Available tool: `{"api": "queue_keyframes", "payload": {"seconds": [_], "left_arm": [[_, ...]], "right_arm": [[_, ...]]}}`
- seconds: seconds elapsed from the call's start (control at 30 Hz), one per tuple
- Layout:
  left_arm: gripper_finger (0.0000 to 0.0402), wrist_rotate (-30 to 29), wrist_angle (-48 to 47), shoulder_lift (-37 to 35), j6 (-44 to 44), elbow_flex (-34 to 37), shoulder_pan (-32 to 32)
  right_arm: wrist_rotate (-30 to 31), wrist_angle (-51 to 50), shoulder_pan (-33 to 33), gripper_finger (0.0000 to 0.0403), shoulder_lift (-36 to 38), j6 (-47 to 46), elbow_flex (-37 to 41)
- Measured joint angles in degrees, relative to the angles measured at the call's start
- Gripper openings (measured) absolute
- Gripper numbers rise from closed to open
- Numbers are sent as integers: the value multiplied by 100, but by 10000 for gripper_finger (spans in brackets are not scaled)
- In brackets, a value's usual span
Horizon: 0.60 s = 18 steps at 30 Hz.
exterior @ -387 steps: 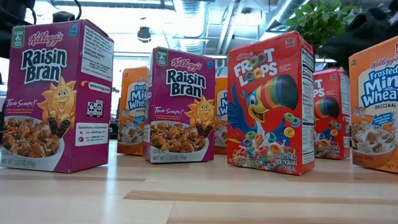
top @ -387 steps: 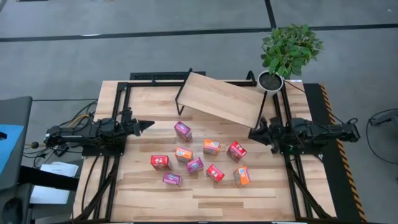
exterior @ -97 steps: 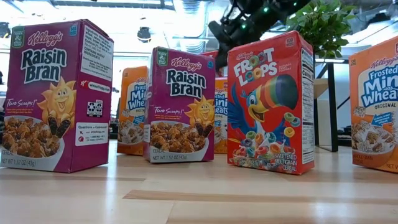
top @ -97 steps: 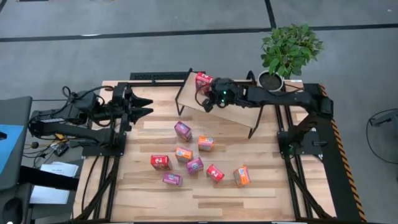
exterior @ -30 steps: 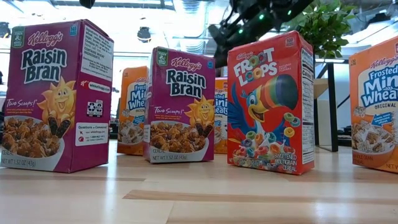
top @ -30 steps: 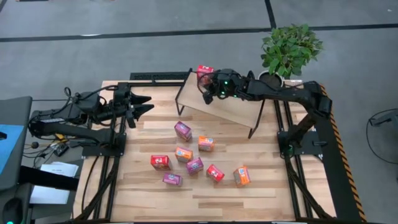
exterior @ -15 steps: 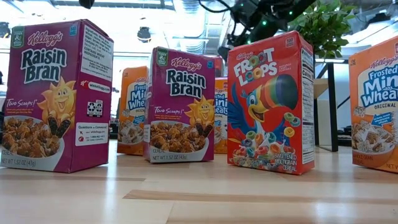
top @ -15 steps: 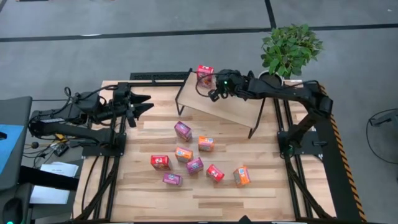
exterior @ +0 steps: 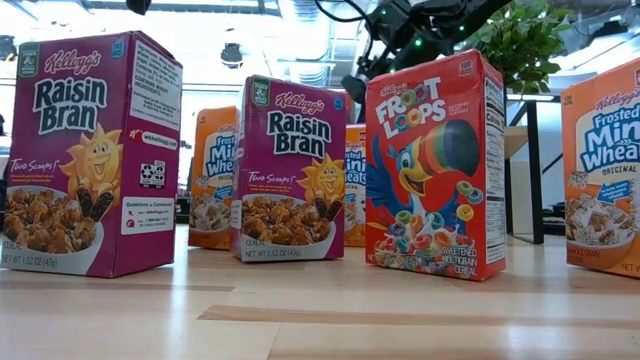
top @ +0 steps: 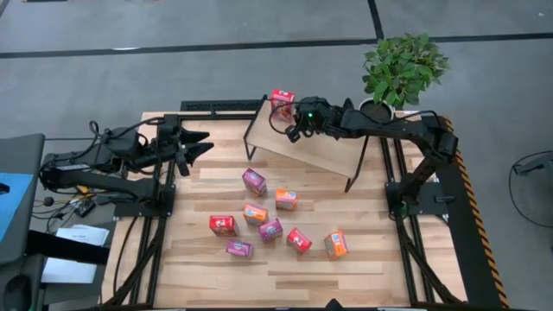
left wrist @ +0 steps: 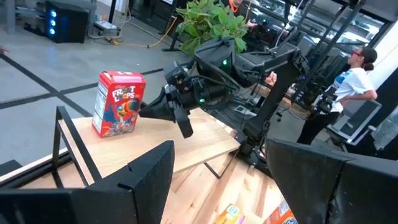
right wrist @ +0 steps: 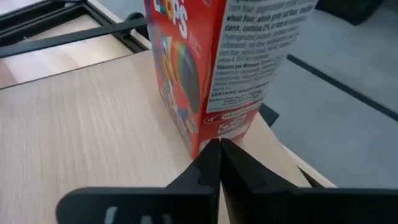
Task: Stack cereal on shelf
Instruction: Put the top right red cereal box on the shelf, then put the right red cereal box on the shelf aligned with the other red cereal box
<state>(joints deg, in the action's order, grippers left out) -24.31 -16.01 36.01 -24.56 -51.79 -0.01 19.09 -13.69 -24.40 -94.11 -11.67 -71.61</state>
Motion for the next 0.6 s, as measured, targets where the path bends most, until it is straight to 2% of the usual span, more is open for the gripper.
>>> {"api": "queue_keyframes", "payload": {"seconds": [0.13, 0.3, 0.37, 0.47, 0.6], "left_arm": [[244, -12, 0, 0, -4, 0, 0], [244, -10, -65, 0, -8, 0, 0], [244, -10, -126, 0, -8, 0, 0], [244, -10, -140, 0, -8, 0, 0], [244, -10, -140, 0, 15, 0, 0]], "right_arm": [[-617, -127, 67, 29, 137, -126, 1], [-2232, -706, 392, 23, 753, -291, -2], [-2675, -1108, 616, 26, 997, -305, -2], [-2806, -1707, 1128, 43, 1352, -304, -2], [-2808, -2119, 1990, 84, 1648, -559, 0]]}}
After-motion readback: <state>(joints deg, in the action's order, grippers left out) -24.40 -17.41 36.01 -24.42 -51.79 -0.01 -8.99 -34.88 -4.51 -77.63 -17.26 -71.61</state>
